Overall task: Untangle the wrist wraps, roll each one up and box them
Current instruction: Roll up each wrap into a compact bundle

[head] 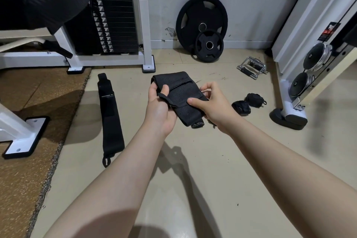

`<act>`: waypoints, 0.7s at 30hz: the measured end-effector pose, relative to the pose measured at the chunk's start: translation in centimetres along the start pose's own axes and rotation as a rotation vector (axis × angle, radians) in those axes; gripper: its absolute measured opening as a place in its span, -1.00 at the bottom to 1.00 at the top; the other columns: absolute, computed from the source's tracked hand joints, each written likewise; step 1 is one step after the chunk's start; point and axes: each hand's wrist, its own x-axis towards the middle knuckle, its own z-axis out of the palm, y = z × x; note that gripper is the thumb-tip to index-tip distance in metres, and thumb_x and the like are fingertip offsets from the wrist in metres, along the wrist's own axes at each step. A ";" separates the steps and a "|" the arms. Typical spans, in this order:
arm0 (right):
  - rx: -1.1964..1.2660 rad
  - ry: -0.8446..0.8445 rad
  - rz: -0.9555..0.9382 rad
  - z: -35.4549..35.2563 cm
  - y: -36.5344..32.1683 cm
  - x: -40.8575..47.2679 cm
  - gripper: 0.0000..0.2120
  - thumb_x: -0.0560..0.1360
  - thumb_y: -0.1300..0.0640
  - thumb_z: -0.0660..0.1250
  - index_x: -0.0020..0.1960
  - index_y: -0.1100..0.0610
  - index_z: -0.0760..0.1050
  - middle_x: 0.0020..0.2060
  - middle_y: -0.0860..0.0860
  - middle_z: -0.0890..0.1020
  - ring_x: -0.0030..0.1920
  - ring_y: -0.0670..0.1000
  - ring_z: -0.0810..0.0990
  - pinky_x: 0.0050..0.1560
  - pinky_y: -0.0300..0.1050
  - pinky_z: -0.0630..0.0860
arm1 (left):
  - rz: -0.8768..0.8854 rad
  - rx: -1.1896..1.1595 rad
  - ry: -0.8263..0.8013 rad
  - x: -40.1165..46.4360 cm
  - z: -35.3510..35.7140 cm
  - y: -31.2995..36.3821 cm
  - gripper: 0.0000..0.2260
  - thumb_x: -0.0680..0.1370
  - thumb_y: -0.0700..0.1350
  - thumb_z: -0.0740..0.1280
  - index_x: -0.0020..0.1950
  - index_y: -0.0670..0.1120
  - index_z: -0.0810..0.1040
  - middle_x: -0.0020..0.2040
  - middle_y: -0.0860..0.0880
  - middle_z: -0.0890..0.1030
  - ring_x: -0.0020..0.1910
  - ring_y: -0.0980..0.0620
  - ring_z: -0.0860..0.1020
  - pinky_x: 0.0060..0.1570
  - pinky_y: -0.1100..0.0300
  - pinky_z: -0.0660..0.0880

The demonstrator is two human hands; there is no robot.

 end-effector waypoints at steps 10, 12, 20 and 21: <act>-0.504 -0.251 -0.202 -0.3 -1.1 0.9 -0.73 0.35 0.12 0.54 0.01 0.10 0.58 0.40 -0.01 0.20 0.23 -0.18 0.34 -0.15 -0.51 0.42 | -0.039 -0.013 0.071 0.4 -0.6 1.0 -0.70 0.67 -0.19 0.11 0.39 -0.01 0.37 0.26 -0.21 0.52 0.20 -0.26 0.54 0.09 -0.19 0.51; -0.595 -0.332 -0.196 -0.6 -1.5 0.8 -0.60 0.32 0.11 0.56 0.12 0.07 0.56 0.51 0.01 0.03 0.38 -0.14 0.27 -0.09 -0.43 0.37 | -0.053 -0.017 0.090 0.6 -0.8 1.1 -0.69 0.67 -0.19 0.11 0.40 0.01 0.37 0.27 -0.20 0.51 0.20 -0.25 0.54 0.09 -0.20 0.51; -1.051 -0.367 -0.515 -0.3 -1.6 1.1 -0.67 0.47 0.10 0.41 0.21 0.10 0.52 0.49 -0.07 0.16 0.08 0.10 0.53 0.01 0.05 0.53 | -0.067 -0.008 0.148 1.2 -0.8 1.6 -0.70 0.67 -0.18 0.12 0.39 0.00 0.38 0.20 -0.17 0.55 -0.02 -0.15 0.60 -0.06 -0.11 0.57; -1.022 -0.358 -0.533 -0.4 -1.6 1.3 -0.71 0.48 0.07 0.40 0.18 0.12 0.56 0.40 -0.04 0.33 0.10 0.08 0.53 0.07 0.01 0.49 | -0.060 0.023 0.139 1.2 -0.8 1.7 -0.71 0.67 -0.17 0.12 0.39 0.01 0.38 0.20 -0.15 0.56 0.01 -0.15 0.61 -0.03 -0.12 0.58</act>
